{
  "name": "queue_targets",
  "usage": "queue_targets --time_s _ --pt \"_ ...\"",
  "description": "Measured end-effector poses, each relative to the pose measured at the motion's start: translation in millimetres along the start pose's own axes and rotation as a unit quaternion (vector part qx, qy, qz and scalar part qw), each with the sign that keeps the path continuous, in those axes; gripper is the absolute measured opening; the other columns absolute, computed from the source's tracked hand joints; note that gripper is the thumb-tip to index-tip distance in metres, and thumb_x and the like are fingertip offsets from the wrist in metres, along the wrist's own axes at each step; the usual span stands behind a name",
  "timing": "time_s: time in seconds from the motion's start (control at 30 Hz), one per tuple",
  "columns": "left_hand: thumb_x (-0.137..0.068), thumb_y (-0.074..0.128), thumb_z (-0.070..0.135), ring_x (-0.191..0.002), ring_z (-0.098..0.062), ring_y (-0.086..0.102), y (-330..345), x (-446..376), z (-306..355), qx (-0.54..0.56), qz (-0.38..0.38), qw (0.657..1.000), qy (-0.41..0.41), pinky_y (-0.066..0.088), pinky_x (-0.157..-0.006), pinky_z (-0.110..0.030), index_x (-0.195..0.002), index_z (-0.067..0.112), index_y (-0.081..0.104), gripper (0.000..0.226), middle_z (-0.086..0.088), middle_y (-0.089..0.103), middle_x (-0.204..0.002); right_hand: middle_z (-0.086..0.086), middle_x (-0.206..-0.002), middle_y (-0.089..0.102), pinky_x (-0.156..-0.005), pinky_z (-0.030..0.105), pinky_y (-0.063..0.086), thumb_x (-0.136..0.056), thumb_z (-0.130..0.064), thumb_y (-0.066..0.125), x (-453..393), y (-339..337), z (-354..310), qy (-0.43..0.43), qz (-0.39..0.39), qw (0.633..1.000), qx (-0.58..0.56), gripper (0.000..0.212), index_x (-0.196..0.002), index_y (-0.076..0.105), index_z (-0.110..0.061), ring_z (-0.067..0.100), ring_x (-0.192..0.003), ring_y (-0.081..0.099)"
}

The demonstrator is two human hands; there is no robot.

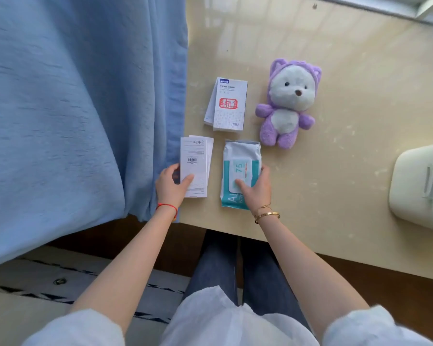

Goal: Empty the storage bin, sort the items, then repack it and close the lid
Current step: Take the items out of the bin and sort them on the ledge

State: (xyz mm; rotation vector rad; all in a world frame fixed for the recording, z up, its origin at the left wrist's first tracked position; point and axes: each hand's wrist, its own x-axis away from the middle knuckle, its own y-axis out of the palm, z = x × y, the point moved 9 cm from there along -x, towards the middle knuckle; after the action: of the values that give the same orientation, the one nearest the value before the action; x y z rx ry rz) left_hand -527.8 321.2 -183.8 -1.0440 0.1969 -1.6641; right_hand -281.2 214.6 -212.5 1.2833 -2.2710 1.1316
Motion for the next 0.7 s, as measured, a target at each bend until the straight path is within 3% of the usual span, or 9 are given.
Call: queue_targets --time_s 0.1,0.23,0.3,0.43,0.7 --pt "-0.081 0.07 0.032 -0.101 -0.016 0.063 -5 4 6 -0.002 -0.011 1.0 0.016 0.055 -0.085 -0.033 -0.126 0.016 0.056 0.05 -0.002 0.064 -0.119 0.007 -0.116 0.054 -0.092 0.04 0.048 -0.075 -0.026 0.074 -1 -11 -8 -0.04 0.022 0.993 0.106 0.062 -0.124 0.04 -0.01 0.024 -0.105 0.053" --pt "-0.087 0.064 0.031 -0.109 -0.018 0.058 -21 21 28 -0.064 -0.001 0.995 0.07 0.048 -0.085 -0.028 -0.127 0.017 0.053 0.044 -0.003 0.058 -0.123 0.013 -0.12 0.053 -0.097 0.037 0.04 -0.081 -0.019 0.064 14 -37 -25 -0.117 0.041 0.963 0.24 0.049 -0.125 0.047 -0.005 0.031 -0.109 0.049" --pt "-0.089 0.06 0.031 -0.112 -0.018 0.056 -28 34 42 -0.1 -0.002 0.989 0.109 0.044 -0.085 -0.025 -0.125 0.017 0.054 0.038 -0.003 0.058 -0.123 0.013 -0.12 0.056 -0.096 0.037 0.04 -0.081 -0.016 0.064 30 -57 -33 -0.157 0.062 0.952 0.256 0.043 -0.122 0.052 -0.005 0.031 -0.109 0.05" --pt "-0.091 0.057 0.03 -0.113 -0.018 0.056 -39 68 72 -0.145 -0.011 0.972 0.185 0.048 -0.092 -0.034 -0.123 0.02 0.055 0.034 0.0 0.059 -0.123 0.011 -0.114 0.061 -0.092 0.036 0.042 -0.078 -0.012 0.068 71 -102 -39 -0.222 0.101 0.935 0.257 0.042 -0.119 0.057 -0.007 0.03 -0.103 0.054" --pt "-0.089 0.06 0.023 -0.111 -0.023 0.057 -21 154 143 -0.205 -0.024 0.927 0.313 0.047 -0.092 -0.039 -0.12 0.017 0.06 0.031 -0.005 0.063 -0.12 0.007 -0.111 0.062 -0.096 0.036 0.046 -0.082 -0.016 0.068 151 -199 -6 -0.255 0.151 0.923 0.244 0.041 -0.121 0.057 -0.01 0.025 -0.107 0.054"
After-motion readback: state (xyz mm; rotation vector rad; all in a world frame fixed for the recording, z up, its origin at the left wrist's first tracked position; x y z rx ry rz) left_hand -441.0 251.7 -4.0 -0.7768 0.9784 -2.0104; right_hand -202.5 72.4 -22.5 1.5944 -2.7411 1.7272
